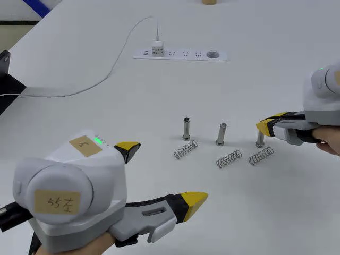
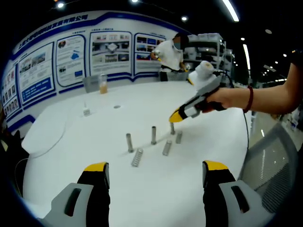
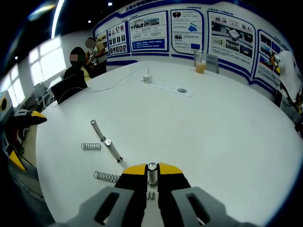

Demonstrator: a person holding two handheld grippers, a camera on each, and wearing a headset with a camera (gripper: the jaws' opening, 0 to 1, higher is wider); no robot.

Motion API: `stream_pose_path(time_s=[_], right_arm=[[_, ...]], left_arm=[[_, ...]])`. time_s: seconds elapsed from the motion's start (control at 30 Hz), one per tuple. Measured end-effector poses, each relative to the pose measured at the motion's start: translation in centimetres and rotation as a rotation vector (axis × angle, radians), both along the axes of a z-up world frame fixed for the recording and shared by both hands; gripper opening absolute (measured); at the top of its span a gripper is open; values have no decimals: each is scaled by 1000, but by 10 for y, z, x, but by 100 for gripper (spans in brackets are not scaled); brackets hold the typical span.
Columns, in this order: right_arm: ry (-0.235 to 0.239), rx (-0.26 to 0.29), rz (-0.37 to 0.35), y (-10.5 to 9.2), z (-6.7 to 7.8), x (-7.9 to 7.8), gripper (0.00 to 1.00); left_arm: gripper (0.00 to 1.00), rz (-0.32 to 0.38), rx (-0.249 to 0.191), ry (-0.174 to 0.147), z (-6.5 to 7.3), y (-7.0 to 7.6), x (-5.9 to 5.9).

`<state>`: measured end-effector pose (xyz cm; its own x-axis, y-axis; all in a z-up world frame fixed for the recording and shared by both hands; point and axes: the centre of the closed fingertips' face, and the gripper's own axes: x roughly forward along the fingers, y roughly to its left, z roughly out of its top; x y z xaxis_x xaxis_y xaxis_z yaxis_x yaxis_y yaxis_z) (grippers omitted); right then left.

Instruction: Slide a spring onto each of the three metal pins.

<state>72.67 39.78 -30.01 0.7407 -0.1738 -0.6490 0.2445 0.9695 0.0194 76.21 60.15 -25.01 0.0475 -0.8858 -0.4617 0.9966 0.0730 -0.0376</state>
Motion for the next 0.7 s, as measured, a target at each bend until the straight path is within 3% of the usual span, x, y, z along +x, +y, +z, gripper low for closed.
stream_pose_path(time_s=[0.3,0.7], right_arm=[[31,-5,-1,3,-1,-9,8],[42,-19,19,4,-1,-10,9]], left_arm=[[82,9,0,-8,1,2,1],[82,13,5,-27,3,3,3]])
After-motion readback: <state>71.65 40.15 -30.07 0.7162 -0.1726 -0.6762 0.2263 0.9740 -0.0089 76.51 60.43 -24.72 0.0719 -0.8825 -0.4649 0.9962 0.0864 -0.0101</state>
